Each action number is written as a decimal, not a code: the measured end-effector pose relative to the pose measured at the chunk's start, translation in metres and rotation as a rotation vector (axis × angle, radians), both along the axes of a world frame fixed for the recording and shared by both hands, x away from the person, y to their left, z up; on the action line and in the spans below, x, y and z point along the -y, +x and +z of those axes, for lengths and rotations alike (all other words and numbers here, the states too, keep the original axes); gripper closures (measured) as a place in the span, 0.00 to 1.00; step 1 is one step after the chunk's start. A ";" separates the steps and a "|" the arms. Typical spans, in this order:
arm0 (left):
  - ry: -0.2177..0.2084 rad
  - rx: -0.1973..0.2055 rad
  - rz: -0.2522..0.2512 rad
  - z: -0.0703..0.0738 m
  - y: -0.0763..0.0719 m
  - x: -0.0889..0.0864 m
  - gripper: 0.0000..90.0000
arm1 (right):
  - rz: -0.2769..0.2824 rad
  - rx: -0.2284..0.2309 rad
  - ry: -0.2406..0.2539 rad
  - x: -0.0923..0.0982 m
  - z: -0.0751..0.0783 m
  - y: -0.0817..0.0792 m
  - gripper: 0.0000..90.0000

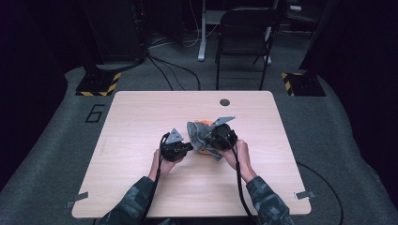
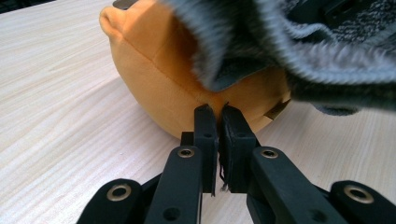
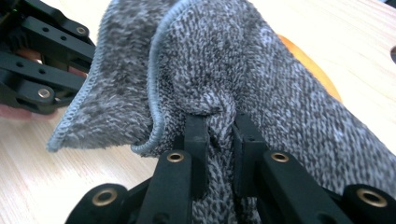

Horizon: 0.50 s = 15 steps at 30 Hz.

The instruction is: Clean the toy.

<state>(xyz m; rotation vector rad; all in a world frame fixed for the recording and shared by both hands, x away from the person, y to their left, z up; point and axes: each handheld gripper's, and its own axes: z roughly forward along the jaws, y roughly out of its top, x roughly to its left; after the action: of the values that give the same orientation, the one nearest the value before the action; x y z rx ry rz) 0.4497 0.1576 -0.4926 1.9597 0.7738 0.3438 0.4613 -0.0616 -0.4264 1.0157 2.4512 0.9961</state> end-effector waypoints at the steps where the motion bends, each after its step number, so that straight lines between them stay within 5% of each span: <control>1: 0.002 0.000 -0.004 0.000 0.000 0.000 0.95 | -0.003 -0.004 0.001 0.003 0.000 0.000 0.88; 15: 0.002 0.003 -0.008 0.001 -0.001 0.001 0.95 | -0.063 -0.013 -0.018 0.038 -0.005 -0.003 0.88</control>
<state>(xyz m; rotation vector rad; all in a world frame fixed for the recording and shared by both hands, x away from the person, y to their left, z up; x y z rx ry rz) 0.4490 0.1567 -0.4919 1.9629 0.7635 0.3425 0.4583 -0.1000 -0.4316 1.0893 2.4180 0.9482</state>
